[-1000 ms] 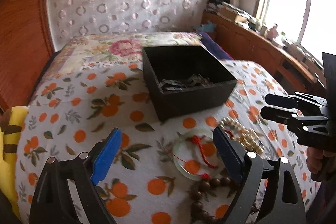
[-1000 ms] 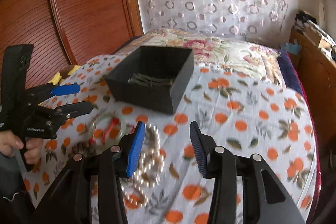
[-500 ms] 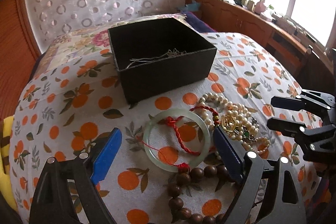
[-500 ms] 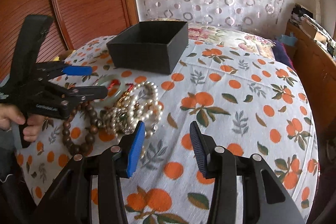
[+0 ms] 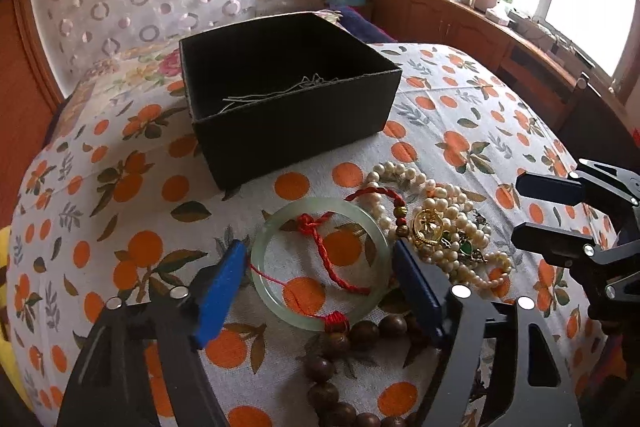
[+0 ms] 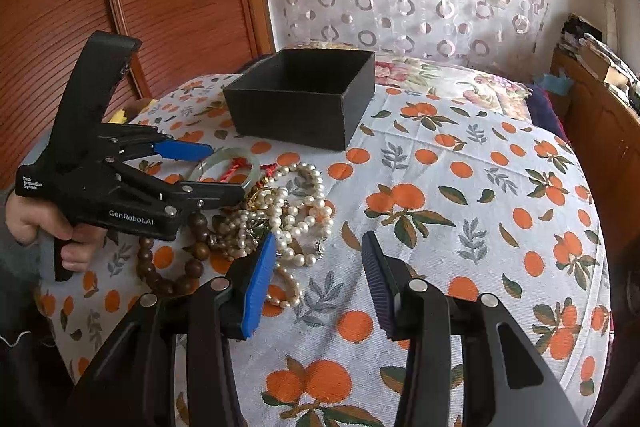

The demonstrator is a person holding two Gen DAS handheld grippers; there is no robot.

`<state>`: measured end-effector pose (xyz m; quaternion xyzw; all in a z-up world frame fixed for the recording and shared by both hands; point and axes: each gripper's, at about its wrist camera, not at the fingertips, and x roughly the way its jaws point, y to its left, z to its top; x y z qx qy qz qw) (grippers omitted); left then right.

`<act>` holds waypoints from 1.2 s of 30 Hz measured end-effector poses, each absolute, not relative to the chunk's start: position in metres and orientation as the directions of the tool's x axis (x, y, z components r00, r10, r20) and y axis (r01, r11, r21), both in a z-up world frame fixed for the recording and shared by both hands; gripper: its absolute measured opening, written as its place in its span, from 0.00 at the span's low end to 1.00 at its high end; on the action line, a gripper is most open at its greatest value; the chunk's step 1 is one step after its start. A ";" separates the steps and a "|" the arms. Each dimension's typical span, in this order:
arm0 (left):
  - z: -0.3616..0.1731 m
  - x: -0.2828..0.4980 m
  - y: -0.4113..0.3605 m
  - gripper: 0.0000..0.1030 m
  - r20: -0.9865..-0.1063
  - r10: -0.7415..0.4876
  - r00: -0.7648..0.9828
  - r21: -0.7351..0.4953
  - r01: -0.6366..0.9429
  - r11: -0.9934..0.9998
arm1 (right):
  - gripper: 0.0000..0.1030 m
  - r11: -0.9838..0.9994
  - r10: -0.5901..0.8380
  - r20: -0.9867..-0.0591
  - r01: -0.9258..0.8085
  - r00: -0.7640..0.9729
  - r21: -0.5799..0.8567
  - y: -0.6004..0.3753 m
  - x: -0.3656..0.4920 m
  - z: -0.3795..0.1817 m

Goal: Organize jewelry
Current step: 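Return the right gripper to the pile and grasp the pearl necklace, then lift the pearl necklace high with the right gripper over the black box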

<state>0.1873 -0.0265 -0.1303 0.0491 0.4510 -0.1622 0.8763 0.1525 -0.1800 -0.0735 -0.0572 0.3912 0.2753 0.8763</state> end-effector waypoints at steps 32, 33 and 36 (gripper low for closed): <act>-0.108 0.158 -0.006 0.67 -0.732 -0.239 0.639 -0.063 0.285 0.956 | 0.09 0.788 0.531 -0.748 -0.557 0.398 0.264 -0.147 0.187 -0.087; -0.108 0.156 -0.005 0.67 -0.730 -0.239 0.640 -0.064 0.285 0.956 | 0.09 0.785 0.535 -0.749 -0.556 0.391 0.271 -0.147 0.187 -0.087; -0.103 0.150 -0.002 0.67 -0.722 -0.241 0.649 -0.067 0.281 0.957 | 0.09 0.777 0.551 -0.747 -0.557 0.373 0.295 -0.150 0.186 -0.087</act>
